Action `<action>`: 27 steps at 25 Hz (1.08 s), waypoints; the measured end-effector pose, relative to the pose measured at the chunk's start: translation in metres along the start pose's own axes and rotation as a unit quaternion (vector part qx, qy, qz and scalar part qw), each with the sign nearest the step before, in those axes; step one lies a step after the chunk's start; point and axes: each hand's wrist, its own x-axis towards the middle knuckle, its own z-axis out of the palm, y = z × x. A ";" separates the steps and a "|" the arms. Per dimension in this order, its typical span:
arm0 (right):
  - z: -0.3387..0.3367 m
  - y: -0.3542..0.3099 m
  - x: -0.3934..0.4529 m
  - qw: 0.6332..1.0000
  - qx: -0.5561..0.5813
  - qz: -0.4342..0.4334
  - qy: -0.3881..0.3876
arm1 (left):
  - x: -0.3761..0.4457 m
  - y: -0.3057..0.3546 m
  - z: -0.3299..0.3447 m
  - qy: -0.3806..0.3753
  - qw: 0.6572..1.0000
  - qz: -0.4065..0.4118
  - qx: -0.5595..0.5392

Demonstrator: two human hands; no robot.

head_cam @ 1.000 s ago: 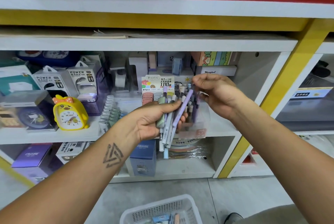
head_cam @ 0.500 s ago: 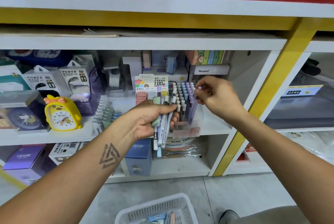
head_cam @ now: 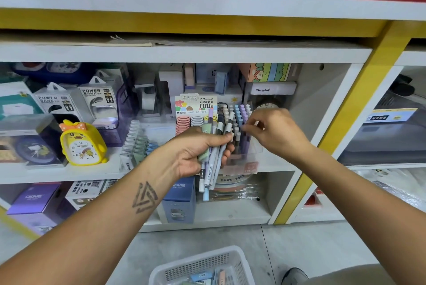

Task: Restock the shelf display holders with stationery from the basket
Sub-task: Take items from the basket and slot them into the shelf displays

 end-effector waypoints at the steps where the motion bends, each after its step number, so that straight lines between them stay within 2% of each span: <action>1: -0.004 -0.006 0.003 0.999 0.018 -0.004 0.040 | -0.001 0.000 0.001 -0.008 1.000 -0.005 0.010; 3: -0.009 -0.023 0.010 0.989 0.133 0.030 0.057 | -0.004 -0.001 0.003 -0.028 0.999 -0.018 0.031; 6: -0.002 -0.044 0.019 0.964 0.245 0.091 -0.043 | -0.006 -0.001 0.004 -0.051 0.997 -0.029 0.051; 8: 0.004 -0.049 0.022 0.937 0.317 0.130 -0.066 | -0.007 -0.001 0.003 -0.055 0.996 -0.026 0.060; 10: 0.003 -0.048 0.026 0.898 0.399 0.183 -0.041 | -0.009 -0.001 0.001 -0.055 0.996 -0.031 0.069; 13: -0.005 -0.037 0.037 0.825 0.491 0.275 0.053 | -0.011 -0.002 -0.002 -0.059 0.993 -0.062 0.078; 15: -0.012 -0.027 0.042 0.780 0.540 0.299 0.107 | -0.012 -0.001 -0.005 -0.053 0.993 -0.075 0.070; 16: -0.014 -0.022 0.042 0.774 0.547 0.297 0.120 | -0.012 0.001 -0.007 -0.049 0.994 -0.077 0.063; 18: -0.017 -0.015 0.035 0.809 0.503 0.274 0.130 | -0.013 0.004 -0.011 -0.040 0.996 -0.070 0.045; 22: -0.023 -0.004 0.015 0.921 0.336 0.155 0.123 | -0.013 0.009 -0.014 -0.028 0.999 -0.024 -0.002; 25: -0.024 0.003 -0.001 0.966 0.234 0.091 0.068 | -0.011 0.009 -0.012 -0.037 0.999 -0.003 -0.017; 27: -0.019 0.005 -0.010 0.981 0.179 0.061 0.031 | -0.009 0.008 -0.010 -0.038 0.999 0.001 -0.016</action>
